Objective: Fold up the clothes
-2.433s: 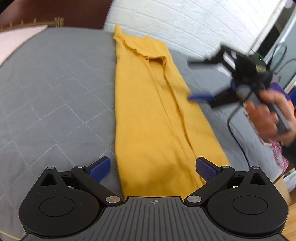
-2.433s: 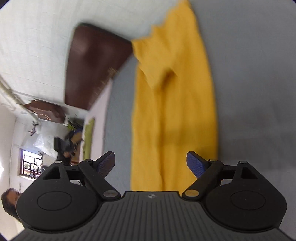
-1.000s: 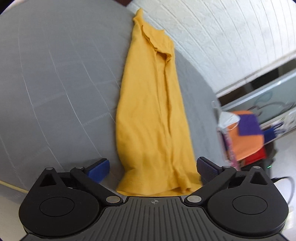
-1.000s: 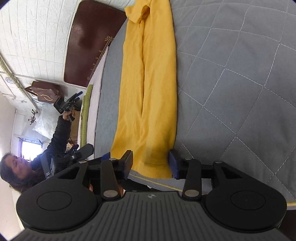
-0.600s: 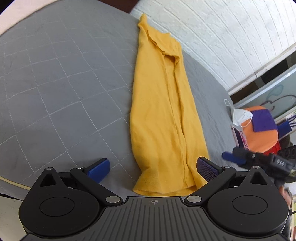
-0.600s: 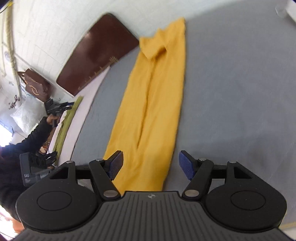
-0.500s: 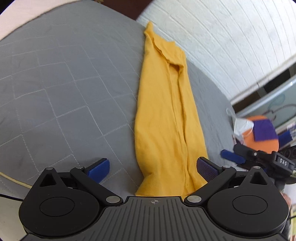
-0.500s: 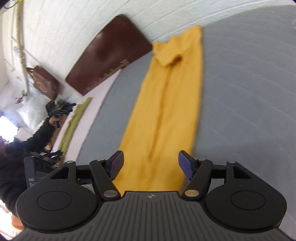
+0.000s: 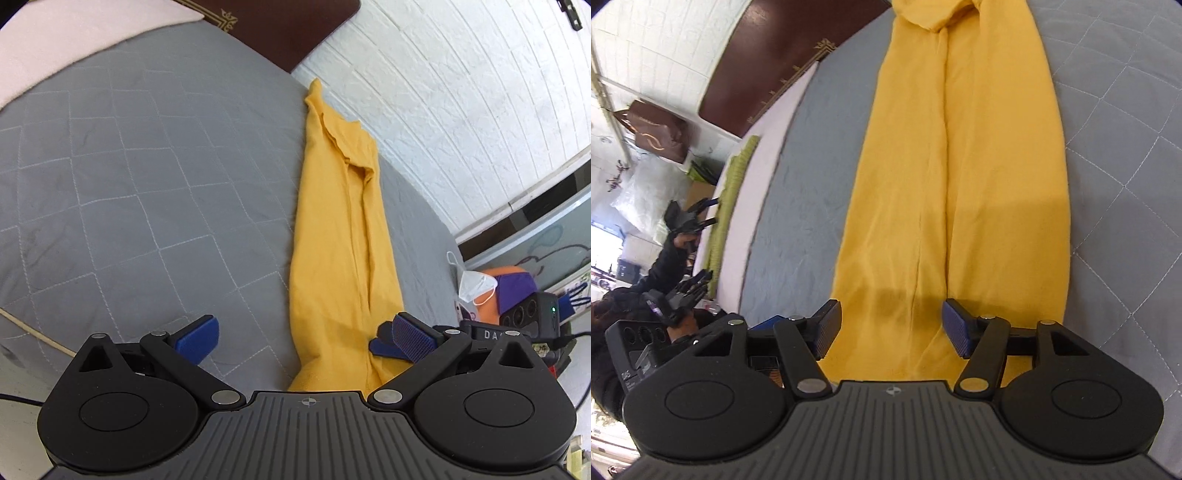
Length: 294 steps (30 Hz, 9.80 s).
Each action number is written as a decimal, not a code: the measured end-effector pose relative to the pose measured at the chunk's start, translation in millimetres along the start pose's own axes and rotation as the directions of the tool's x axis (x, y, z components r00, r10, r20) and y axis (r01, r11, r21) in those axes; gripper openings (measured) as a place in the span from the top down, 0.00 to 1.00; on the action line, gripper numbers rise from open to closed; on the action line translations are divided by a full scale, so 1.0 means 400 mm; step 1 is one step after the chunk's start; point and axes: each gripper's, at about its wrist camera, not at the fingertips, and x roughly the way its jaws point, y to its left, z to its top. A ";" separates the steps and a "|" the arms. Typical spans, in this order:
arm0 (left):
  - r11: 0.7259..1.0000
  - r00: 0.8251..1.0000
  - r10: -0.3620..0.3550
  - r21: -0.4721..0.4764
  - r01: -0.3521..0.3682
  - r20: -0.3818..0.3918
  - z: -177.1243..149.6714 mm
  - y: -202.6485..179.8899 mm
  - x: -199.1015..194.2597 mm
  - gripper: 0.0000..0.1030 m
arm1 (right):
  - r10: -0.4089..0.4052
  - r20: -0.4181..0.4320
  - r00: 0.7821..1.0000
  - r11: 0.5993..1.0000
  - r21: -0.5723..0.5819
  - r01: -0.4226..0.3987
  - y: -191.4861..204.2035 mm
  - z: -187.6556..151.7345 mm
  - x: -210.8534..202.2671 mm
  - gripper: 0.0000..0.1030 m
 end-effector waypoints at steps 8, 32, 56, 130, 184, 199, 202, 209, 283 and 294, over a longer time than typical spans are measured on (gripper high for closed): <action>1.000 1.000 -0.025 -0.011 0.025 -0.004 -0.016 0.015 -0.014 0.00 | -0.056 -0.057 0.997 0.994 -0.097 0.050 0.063 0.009 0.046 0.35; 0.999 0.999 -0.044 -0.008 0.044 0.008 -0.025 0.036 -0.061 0.00 | 0.135 -0.055 0.989 0.973 0.196 -0.122 -0.006 -0.049 0.067 0.89; 0.971 0.986 -0.097 -0.207 0.123 0.133 0.009 0.114 -0.143 0.00 | -0.211 0.382 0.900 0.137 -0.900 0.414 0.430 -0.351 0.189 0.27; 0.975 0.984 -0.177 -0.134 0.179 0.026 -0.017 0.016 -0.045 0.00 | 0.096 -0.049 0.994 0.984 0.156 -0.088 0.005 -0.042 0.031 0.21; 0.974 0.976 -0.217 -0.066 0.217 0.006 0.015 -0.063 0.022 0.00 | 0.182 -0.089 0.979 0.944 0.296 -0.148 -0.030 -0.150 -0.014 0.40; 0.991 0.986 -0.127 -0.067 0.120 -0.112 0.036 0.034 0.047 0.00 | 0.059 0.017 0.998 0.960 0.273 -0.062 -0.211 -0.147 -0.217 0.30; 0.981 0.967 -0.170 -0.127 0.148 -0.187 0.029 0.053 0.067 0.00 | 0.113 0.011 0.994 0.956 0.270 -0.111 -0.189 -0.140 -0.186 0.09; 0.975 0.946 -0.184 -0.169 0.142 -0.268 0.004 0.067 0.130 0.00 | 0.139 -0.011 0.990 0.959 0.250 -0.132 -0.165 -0.123 -0.156 0.00; 0.984 0.982 -0.179 -0.020 0.178 -0.060 0.409 -0.032 0.508 0.12 | 0.174 0.357 0.918 0.867 0.387 -0.314 -0.364 0.388 0.035 0.82; 0.972 0.972 -0.229 -0.061 0.225 -0.061 0.570 -0.023 0.537 0.01 | 0.152 0.339 0.928 0.910 0.318 -0.265 -0.367 0.506 -0.018 0.71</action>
